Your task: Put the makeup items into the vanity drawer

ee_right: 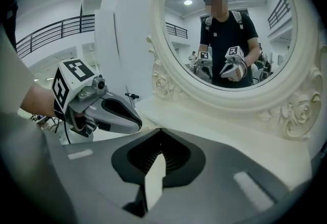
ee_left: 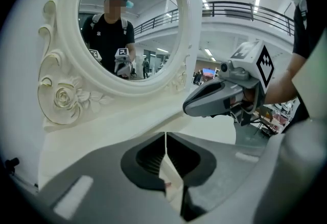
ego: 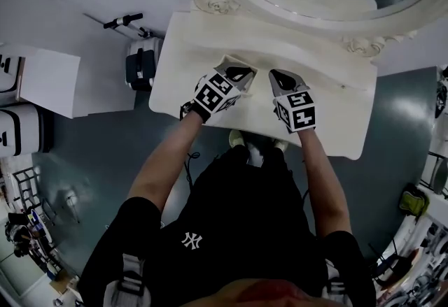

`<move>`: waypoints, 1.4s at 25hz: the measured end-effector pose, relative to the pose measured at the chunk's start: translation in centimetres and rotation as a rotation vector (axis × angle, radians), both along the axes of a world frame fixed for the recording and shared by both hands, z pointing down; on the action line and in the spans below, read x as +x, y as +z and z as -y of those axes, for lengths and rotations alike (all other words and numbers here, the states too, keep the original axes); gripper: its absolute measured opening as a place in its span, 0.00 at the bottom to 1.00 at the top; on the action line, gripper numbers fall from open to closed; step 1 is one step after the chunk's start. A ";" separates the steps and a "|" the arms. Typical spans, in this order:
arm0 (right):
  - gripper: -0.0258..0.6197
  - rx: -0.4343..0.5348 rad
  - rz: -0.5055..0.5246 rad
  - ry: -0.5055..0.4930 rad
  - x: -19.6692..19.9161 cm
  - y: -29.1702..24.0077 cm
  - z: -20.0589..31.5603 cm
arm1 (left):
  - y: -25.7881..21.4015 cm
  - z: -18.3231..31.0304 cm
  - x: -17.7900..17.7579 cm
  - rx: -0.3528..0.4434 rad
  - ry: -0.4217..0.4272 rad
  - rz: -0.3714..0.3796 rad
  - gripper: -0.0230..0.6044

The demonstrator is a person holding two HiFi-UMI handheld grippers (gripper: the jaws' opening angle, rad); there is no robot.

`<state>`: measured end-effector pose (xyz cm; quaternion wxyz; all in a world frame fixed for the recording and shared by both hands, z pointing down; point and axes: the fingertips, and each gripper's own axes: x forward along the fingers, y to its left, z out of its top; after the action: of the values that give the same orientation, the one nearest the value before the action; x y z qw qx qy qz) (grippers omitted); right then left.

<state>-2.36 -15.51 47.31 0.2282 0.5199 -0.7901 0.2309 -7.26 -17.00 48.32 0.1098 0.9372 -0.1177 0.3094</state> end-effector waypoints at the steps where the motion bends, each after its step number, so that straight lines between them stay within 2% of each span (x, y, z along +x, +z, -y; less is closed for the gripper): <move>1: 0.08 0.007 0.008 0.005 0.3 -0.3 0.1 | -0.4 0.1 0.3 -0.002 -0.021 -0.016 0.05; 11: 0.08 0.107 0.070 0.031 2.1 -5.5 0.3 | -6.5 0.2 2.3 -0.047 -0.209 -0.236 0.04; 16: 0.07 0.169 0.112 0.038 3.1 -9.5 0.1 | -11.3 -0.1 3.6 -0.055 -0.254 -0.352 0.04; 20: 0.07 0.220 0.132 0.051 4.6 -12.7 -0.2 | -14.5 -0.7 4.9 -0.045 -0.260 -0.416 0.04; 26: 0.07 0.263 0.143 0.064 6.6 -15.4 -0.7 | -17.4 -1.9 7.0 -0.040 -0.261 -0.463 0.04; 35: 0.07 0.291 0.180 0.061 7.7 -16.7 -1.3 | -18.7 -2.6 8.7 -0.022 -0.264 -0.479 0.04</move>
<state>5.33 -14.17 30.63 0.0719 0.5483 -0.8163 0.1666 1.41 -14.35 29.60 0.1842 0.9589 -0.2062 0.0632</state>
